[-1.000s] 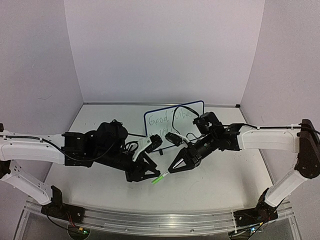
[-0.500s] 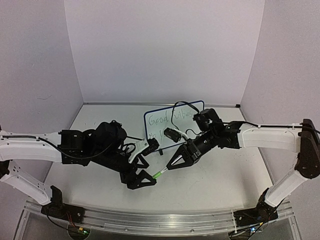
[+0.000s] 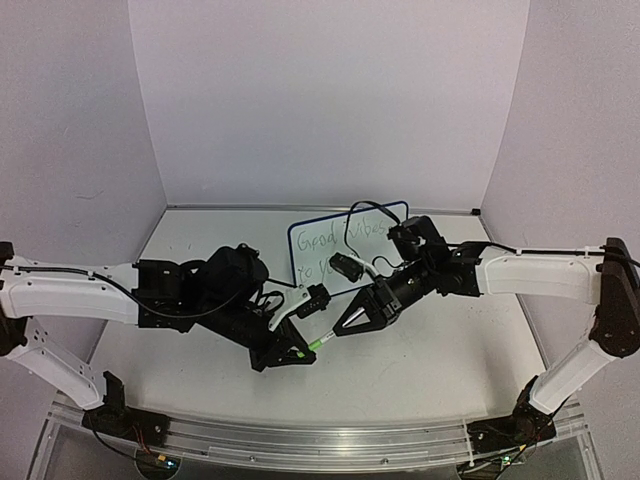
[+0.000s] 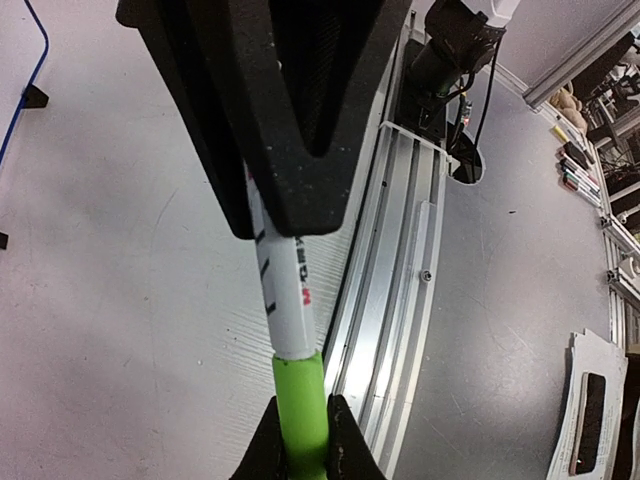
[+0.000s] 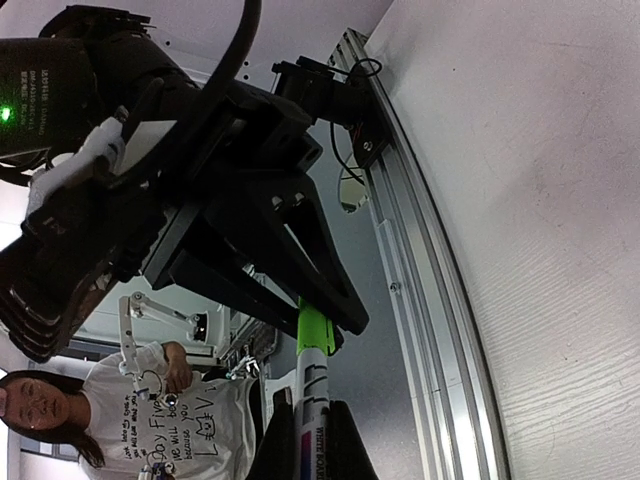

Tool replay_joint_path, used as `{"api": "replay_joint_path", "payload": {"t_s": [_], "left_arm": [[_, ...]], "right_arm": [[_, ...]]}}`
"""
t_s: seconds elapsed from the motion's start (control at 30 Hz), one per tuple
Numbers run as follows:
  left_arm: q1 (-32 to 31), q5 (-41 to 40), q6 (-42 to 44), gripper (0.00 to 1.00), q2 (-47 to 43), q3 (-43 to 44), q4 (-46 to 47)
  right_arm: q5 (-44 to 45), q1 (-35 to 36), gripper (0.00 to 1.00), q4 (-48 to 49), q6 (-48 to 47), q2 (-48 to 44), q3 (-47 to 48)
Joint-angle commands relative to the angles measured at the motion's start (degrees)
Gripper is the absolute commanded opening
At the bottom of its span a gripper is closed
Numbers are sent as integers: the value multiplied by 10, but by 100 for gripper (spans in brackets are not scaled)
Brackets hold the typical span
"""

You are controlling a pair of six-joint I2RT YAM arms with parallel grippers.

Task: Write a sentence on the whiteboard
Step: Insert the whiteboard marker without the cap into the pen cap.

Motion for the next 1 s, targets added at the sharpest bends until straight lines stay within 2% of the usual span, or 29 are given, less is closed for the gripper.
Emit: {"api": "replay_joint_path", "payload": {"t_s": [0.0, 0.37, 0.7, 0.97], "left_arm": [[4, 7, 4, 0, 12, 31, 31], [5, 14, 9, 0, 38, 55, 105], [16, 24, -30, 0, 65, 68, 189], [28, 35, -35, 0, 65, 73, 203]], "right_arm": [[-14, 4, 0, 9, -8, -2, 15], [-21, 16, 0, 7, -9, 5, 15], [-10, 27, 0, 6, -9, 3, 12], [-10, 35, 0, 5, -9, 6, 11]]}}
